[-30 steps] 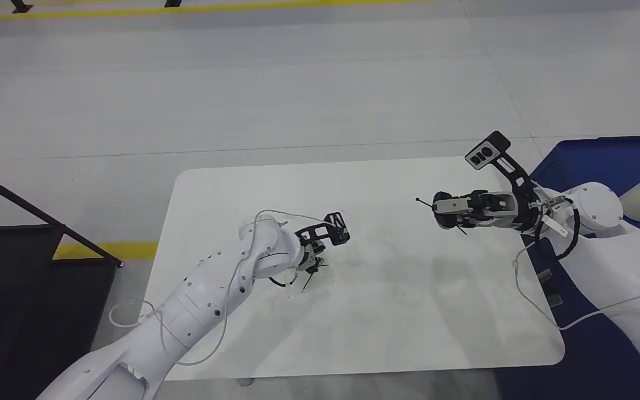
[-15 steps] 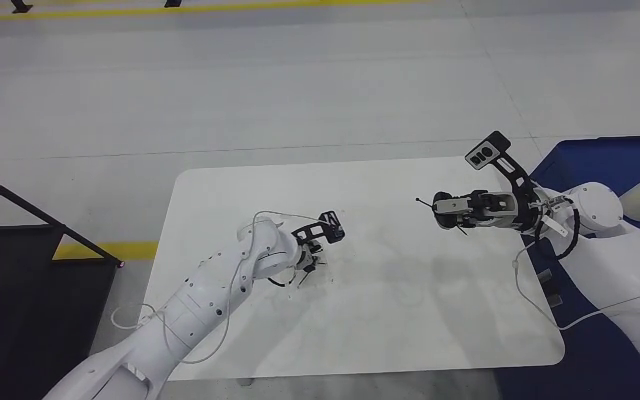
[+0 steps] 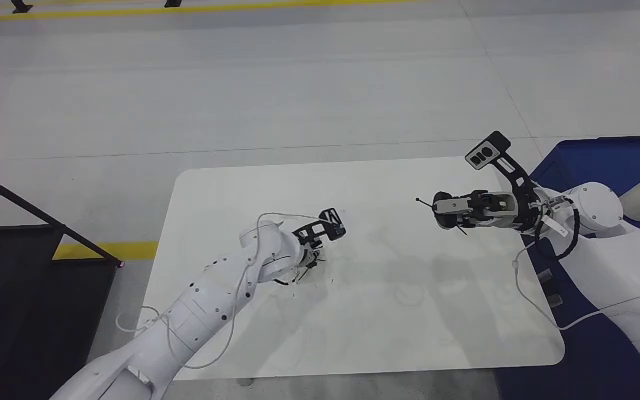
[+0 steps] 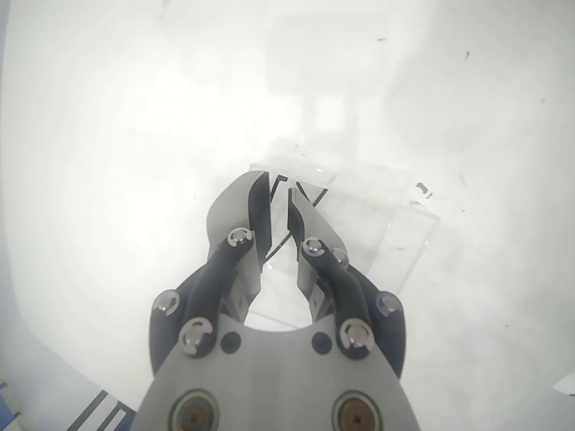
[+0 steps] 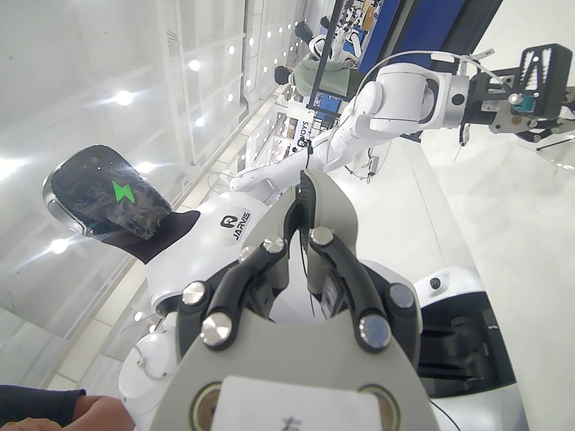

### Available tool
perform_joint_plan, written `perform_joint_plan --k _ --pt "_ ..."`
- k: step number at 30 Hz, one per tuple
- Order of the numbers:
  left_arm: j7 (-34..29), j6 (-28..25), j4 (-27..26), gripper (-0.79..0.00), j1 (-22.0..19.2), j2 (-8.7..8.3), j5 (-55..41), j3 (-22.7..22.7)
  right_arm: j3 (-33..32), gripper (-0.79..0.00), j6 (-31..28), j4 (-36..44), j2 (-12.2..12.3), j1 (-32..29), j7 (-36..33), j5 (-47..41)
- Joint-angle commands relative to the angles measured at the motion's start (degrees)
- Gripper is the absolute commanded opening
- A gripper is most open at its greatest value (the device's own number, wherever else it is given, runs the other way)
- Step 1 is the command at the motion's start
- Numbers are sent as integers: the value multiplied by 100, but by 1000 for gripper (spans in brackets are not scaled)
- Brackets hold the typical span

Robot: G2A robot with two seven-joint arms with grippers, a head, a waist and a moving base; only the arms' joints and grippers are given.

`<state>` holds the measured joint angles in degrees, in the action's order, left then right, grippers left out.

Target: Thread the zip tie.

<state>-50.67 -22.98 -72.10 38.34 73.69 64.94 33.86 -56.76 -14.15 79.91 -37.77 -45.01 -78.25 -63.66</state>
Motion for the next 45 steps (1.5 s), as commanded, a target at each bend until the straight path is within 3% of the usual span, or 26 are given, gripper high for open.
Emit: perform_joint_plan --k 1,3,14,35,45 --pt "-17 -90 -19 -693 -2 8 -30 21 0 -785 0 0 0 0 0 0" --pt "-63 -143 -72 -665 -6 0 16 61 0 -785 0 0 0 0 0 0" --pt "-827 -502 -435 -671 96 -44 -155 206 0 -785 0 0 0 0 0 0" --pt "-805 -481 404 -680 -257 304 -27 -165 0 -785 0 0 0 0 0 0" --pt "-866 -516 550 -785 -291 417 -27 -237 0 -785 0 0 0 0 0 0"
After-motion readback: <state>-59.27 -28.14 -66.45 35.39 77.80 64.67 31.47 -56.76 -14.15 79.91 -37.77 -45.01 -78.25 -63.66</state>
